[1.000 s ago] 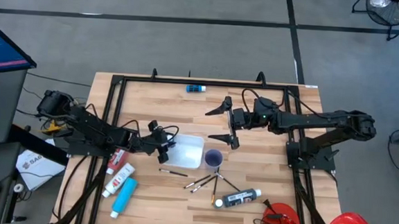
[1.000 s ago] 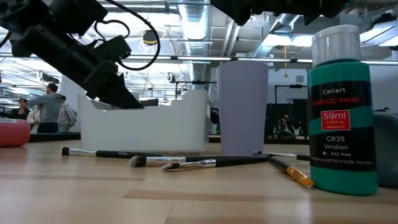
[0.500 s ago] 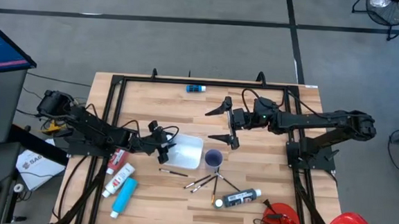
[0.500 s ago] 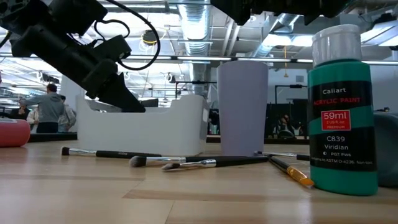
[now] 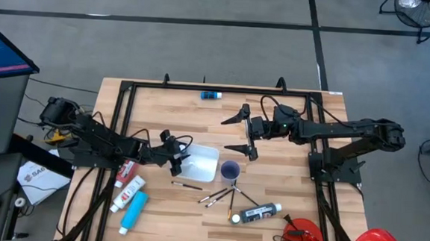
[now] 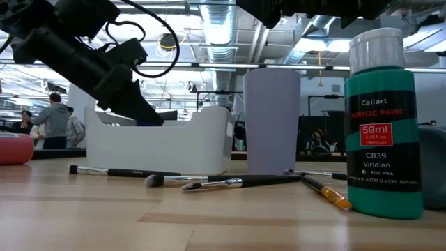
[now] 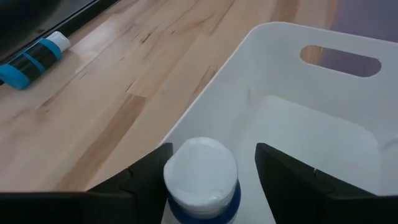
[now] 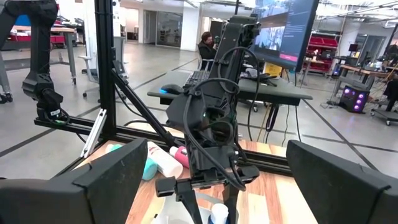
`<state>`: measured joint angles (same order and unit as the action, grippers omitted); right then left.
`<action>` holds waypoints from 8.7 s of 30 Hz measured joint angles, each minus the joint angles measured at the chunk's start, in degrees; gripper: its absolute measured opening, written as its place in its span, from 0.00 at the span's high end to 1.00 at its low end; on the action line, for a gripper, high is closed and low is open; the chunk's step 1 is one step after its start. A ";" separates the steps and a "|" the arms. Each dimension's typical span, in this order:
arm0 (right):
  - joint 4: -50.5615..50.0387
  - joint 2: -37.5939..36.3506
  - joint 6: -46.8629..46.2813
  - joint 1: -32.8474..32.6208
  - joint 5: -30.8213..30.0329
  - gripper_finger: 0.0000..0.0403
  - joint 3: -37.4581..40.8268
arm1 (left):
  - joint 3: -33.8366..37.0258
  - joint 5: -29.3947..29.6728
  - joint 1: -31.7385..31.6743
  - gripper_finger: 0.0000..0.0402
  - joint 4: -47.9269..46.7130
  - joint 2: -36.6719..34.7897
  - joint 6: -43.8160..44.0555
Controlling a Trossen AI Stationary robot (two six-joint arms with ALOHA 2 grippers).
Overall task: Pick & Place Paint Supplies
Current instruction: Put the blue paint bottle into the white bin
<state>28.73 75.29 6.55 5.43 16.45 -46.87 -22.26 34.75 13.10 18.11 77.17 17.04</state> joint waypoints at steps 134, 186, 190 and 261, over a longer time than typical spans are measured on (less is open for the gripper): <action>-18.45 0.02 -2.97 5.29 0.02 0.06 -0.02 | -79.35 -65.19 -60.81 0.44 -53.50 47.09 -42.85; -22.71 0.02 -3.58 5.09 0.02 0.06 -0.02 | -79.21 -48.00 -57.90 0.44 -61.91 52.58 -45.56; -22.67 0.02 -3.58 5.09 0.02 0.06 -0.02 | -79.21 -47.54 -58.10 0.44 -61.85 52.82 -45.51; -22.79 0.00 -5.08 5.09 0.02 0.06 -0.01 | -78.99 -49.62 -53.79 0.71 -65.00 47.45 -42.07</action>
<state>5.94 75.29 1.46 10.52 16.47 -46.88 -101.25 -14.87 -40.68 -46.90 124.62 -25.03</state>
